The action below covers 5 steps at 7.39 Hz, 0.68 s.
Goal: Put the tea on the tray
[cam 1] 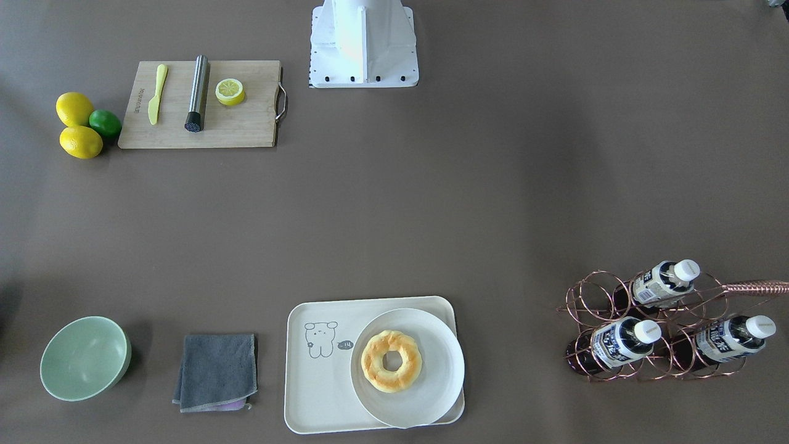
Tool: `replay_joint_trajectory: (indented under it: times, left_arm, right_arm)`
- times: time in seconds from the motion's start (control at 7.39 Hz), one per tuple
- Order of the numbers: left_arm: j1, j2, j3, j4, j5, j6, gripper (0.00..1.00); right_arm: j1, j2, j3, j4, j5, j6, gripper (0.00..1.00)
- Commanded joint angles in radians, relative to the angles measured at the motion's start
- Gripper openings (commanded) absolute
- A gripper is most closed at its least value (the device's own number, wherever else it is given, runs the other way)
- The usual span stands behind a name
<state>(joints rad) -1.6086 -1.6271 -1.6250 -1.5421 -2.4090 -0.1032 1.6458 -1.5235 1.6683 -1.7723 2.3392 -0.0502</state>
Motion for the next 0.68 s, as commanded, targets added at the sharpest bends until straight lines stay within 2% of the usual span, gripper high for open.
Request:
replay_joint_trajectory:
  times: [0.0, 0.54]
  left_arm:
    - [-0.005, 0.111, -0.053, -0.036, 0.002, 0.099, 0.98]
    - [-0.007, 0.104, -0.067, -0.030, -0.002, 0.041, 0.98]
  right_arm:
    - [-0.001, 0.005, -0.001, -0.001, 0.029, 0.004, 1.00]
    - [-0.027, 0.009, -0.016, 0.010, 0.022, -0.005, 1.00]
